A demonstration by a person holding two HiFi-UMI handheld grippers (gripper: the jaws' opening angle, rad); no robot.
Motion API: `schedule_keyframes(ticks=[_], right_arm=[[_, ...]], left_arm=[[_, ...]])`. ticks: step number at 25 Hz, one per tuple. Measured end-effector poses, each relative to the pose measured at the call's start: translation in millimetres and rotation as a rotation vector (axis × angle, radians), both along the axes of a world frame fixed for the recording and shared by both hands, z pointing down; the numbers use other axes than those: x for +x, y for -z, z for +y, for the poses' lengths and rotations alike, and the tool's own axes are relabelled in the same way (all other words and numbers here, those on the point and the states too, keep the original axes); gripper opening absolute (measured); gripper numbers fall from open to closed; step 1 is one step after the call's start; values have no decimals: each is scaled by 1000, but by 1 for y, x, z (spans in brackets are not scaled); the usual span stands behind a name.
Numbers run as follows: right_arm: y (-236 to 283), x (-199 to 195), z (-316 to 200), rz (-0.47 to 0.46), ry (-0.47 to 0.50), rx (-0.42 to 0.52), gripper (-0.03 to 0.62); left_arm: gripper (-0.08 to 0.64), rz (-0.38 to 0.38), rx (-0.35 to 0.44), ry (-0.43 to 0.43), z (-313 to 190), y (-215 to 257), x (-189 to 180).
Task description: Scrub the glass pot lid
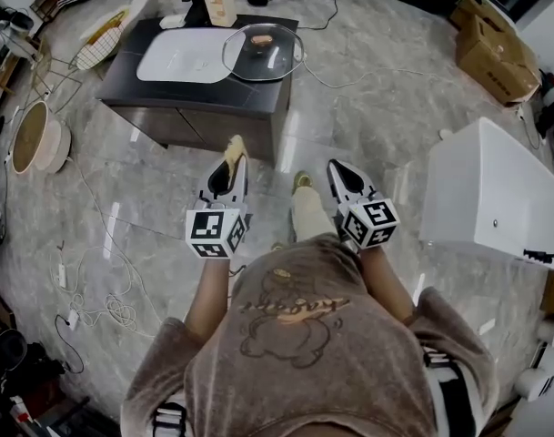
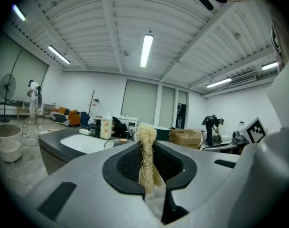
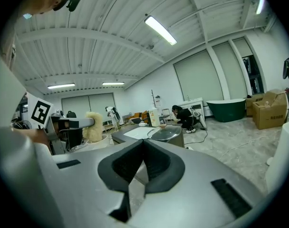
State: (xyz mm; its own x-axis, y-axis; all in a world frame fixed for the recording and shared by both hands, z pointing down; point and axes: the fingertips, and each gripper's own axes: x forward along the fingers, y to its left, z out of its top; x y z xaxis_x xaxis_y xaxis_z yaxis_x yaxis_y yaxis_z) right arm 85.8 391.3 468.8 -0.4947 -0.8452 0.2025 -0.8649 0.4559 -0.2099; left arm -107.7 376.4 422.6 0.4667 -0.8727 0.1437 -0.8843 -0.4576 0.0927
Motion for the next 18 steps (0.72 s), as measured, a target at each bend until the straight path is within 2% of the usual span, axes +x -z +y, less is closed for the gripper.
schedule_keyframes(ticks=[10,18], right_arm=[[2,-28,-89,-7,53,17,0],[-4,-36,-200,-17,108,11,0]], left_arm=[[66,26,3,34,-75,1,-22],[66,50,-6,51,-182,1,-26]])
